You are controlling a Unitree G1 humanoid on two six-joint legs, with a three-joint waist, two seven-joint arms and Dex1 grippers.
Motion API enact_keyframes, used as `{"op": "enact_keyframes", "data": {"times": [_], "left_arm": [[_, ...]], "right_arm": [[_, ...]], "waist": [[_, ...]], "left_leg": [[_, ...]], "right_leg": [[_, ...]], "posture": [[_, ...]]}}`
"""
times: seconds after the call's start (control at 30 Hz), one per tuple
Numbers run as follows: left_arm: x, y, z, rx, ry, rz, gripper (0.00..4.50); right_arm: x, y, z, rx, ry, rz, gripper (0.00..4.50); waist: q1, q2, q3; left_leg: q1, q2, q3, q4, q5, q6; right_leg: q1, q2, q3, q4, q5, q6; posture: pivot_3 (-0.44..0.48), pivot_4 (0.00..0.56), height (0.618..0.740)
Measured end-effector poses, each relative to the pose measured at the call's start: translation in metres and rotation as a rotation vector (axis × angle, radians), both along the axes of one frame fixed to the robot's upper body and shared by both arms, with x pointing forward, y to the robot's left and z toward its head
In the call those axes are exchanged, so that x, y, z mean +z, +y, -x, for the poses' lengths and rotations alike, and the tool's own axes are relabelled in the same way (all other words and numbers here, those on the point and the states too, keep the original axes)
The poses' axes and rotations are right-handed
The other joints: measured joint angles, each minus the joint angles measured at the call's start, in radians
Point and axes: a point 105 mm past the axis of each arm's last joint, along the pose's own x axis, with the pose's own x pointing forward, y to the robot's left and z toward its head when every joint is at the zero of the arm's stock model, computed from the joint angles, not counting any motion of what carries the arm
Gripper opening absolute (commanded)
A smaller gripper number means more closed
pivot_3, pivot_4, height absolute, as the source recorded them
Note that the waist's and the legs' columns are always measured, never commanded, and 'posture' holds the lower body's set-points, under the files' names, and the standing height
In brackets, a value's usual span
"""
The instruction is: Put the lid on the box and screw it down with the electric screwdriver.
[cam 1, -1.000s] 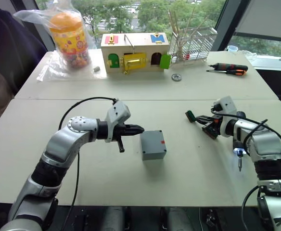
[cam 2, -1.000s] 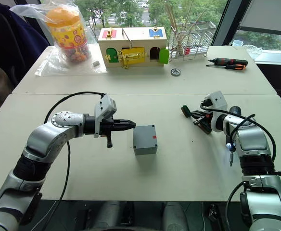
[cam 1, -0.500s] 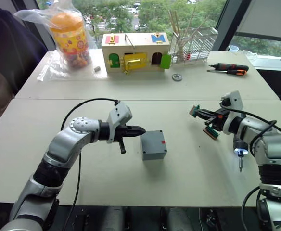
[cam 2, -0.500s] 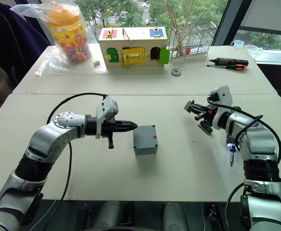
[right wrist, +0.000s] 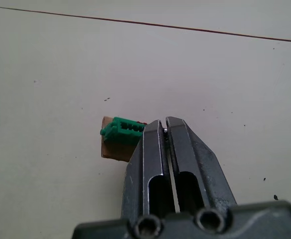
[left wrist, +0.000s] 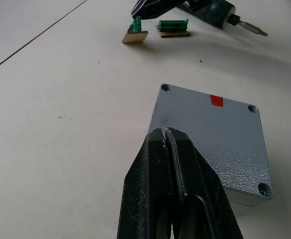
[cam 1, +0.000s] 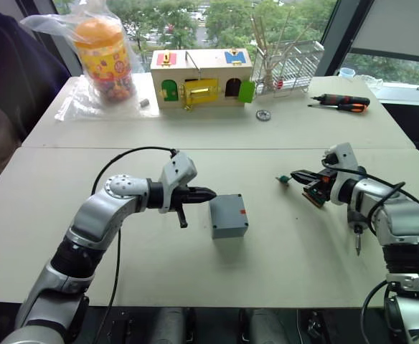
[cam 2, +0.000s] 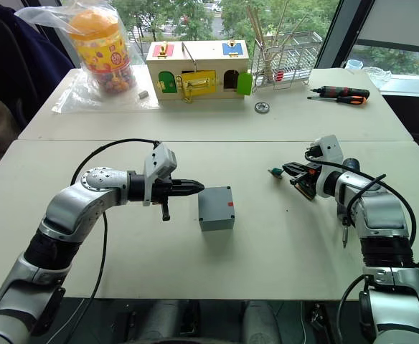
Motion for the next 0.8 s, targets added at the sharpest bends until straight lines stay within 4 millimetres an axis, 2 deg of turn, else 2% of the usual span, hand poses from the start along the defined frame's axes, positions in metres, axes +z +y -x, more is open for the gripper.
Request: {"op": "enact_keyframes", "data": {"times": [0.13,0.3,0.43,0.53,0.6,0.67,0.8], "left_arm": [[0.000,0.000,0.000,0.004,0.000,0.000,0.00],[-0.001,0.001,0.000,0.008,0.002,-0.001,0.00],[-0.002,0.002,0.000,0.008,0.005,-0.002,0.00],[0.000,0.004,0.002,0.002,0.014,0.008,0.00],[0.003,0.008,0.008,-0.011,0.030,0.016,0.00],[0.005,0.010,0.012,-0.024,0.039,0.016,0.00],[0.004,0.015,0.021,-0.051,0.069,-0.001,0.00]], "right_arm": [[-0.004,0.002,-0.001,-0.003,0.009,-0.011,0.06],[0.009,0.002,0.000,-0.003,-0.032,-0.027,0.06],[0.028,0.005,0.004,0.021,-0.078,-0.002,0.06],[0.051,0.010,0.014,0.052,-0.117,-0.002,0.06],[0.072,0.030,0.032,0.143,-0.110,-0.095,0.06],[0.079,0.051,0.050,0.249,-0.075,-0.149,0.06],[0.065,0.070,0.067,0.340,0.036,-0.186,0.06]], "waist": [[0.000,0.000,0.000],[0.000,0.000,0.000],[0.000,0.000,0.000],[0.000,0.000,0.000],[-0.001,0.000,0.000],[-0.001,0.000,0.000],[0.002,0.000,0.000]], "left_leg": [[0.000,0.000,0.000,0.000,0.000,0.000],[0.000,0.000,0.000,0.000,0.000,0.000],[0.000,0.000,0.000,0.000,0.000,0.000],[0.000,0.000,0.000,0.000,0.000,0.000],[0.000,0.001,-0.001,-0.001,0.000,0.000],[0.000,0.001,-0.001,0.000,0.000,0.000],[0.000,0.000,-0.001,0.000,0.000,0.001]], "right_leg": [[0.000,0.000,0.000,0.000,0.000,0.000],[0.000,0.000,0.000,0.000,0.000,0.000],[0.000,0.000,0.000,0.000,0.000,0.000],[0.000,0.000,0.000,0.000,0.000,0.000],[0.000,0.000,0.000,0.000,0.000,0.000],[0.000,0.000,0.000,0.000,0.000,0.000],[0.000,-0.001,0.000,0.000,0.000,0.000]], "posture": [[0.000,0.150,0.706],[0.000,0.150,0.706],[0.000,0.150,0.706],[0.000,0.150,0.706],[0.000,0.150,0.706],[0.000,0.150,0.706],[0.000,0.150,0.706]]}}
